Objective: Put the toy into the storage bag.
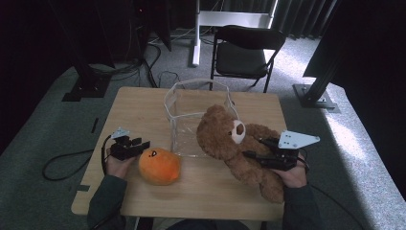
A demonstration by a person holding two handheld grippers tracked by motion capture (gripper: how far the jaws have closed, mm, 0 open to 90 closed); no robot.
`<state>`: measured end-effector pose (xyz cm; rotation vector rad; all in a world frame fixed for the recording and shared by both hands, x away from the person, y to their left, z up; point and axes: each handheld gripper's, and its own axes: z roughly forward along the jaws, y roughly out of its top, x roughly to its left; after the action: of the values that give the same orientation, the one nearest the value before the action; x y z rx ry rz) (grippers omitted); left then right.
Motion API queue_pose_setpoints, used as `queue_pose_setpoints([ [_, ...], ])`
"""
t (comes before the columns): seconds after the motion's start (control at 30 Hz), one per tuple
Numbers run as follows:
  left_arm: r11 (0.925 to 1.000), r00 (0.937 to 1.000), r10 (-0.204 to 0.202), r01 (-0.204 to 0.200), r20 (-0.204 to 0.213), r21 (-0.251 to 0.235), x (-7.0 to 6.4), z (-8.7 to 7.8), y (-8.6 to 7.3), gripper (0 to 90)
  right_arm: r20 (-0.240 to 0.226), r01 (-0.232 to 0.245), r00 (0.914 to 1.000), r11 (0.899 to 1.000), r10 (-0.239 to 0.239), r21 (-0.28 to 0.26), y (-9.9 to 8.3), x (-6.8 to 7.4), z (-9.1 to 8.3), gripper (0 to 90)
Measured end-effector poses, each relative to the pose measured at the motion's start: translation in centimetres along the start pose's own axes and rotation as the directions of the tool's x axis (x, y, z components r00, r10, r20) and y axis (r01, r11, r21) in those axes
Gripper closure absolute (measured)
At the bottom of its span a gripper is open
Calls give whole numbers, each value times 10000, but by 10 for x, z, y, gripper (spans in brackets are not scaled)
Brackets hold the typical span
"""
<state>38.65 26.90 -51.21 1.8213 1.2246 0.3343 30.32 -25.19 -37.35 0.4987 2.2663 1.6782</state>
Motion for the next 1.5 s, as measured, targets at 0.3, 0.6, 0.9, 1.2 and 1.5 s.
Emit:
queue_pose_setpoints([
  [0.3, 10000, 10000, -22, 22, 5, -32, 0, 0, 0, 479, 93, 70, 9999, 10000, -70, -65, 9, -7, -4, 566],
  [0.6, 9999, 10000, -62, 62, 10, -110, 0, -1, 1, 479, 233, 109, 9997, 9999, -107, -93, 15, -13, -7, 566],
  [0.9, 9999, 10000, -92, 92, -17, -142, 1, -2, 1, 479, 433, 196, 9989, 9997, -189, -152, 25, -22, -11, 566],
  [1.2, 9995, 9998, -190, 188, -52, -257, 7, -5, 5, 480, 596, 195, 9980, 9997, -186, -152, 31, -31, -12, 566],
  [1.5, 9995, 9998, -145, 142, -113, -267, 11, -9, 9, 480, 697, 200, 9974, 9998, -195, -62, 37, -41, -14, 566],
])
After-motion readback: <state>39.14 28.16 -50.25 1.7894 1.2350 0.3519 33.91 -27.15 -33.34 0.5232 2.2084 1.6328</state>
